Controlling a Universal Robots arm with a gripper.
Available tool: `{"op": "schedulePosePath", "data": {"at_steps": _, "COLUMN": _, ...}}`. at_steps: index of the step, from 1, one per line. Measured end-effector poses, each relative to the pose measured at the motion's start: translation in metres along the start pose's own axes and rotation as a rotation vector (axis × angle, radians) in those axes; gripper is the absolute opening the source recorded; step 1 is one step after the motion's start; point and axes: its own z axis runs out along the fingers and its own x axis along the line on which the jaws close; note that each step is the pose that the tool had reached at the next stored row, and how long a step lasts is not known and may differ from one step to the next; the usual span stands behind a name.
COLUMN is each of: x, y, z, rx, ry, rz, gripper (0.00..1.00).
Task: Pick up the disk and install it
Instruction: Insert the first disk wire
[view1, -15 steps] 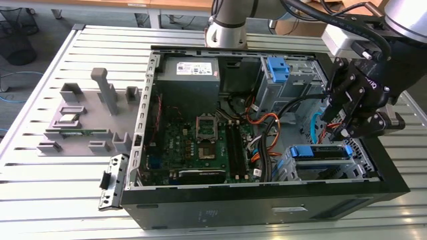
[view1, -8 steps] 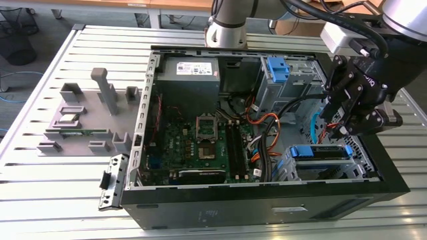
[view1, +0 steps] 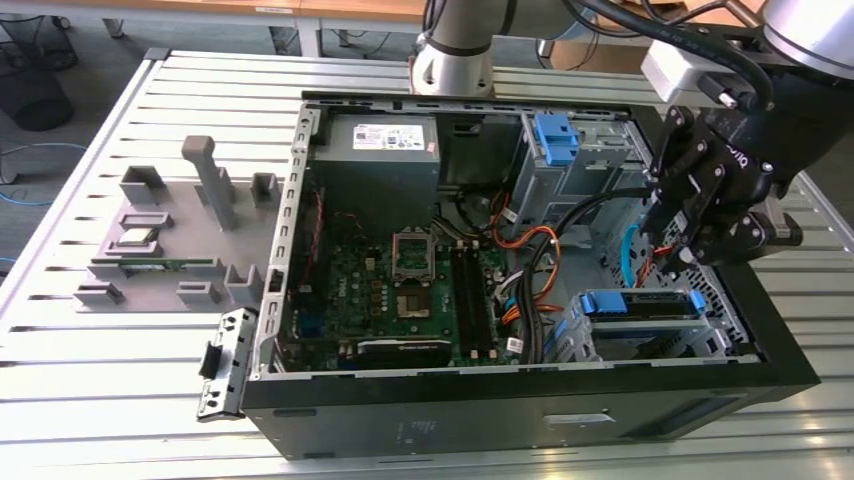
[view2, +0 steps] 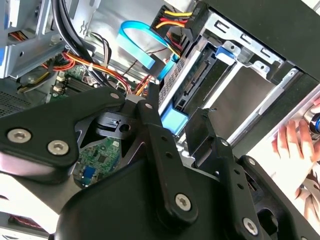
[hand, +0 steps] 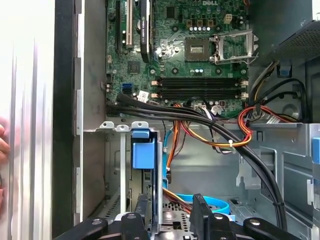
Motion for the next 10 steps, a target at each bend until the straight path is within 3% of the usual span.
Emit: {"op": "schedulePosePath", "data": {"at_steps": 10, "x": -0.0076, "y": -0.0054, "z": 0.0002, "rx": 0.0000, "ry": -0.0001, "rz": 0.000, "gripper": 0.48}}
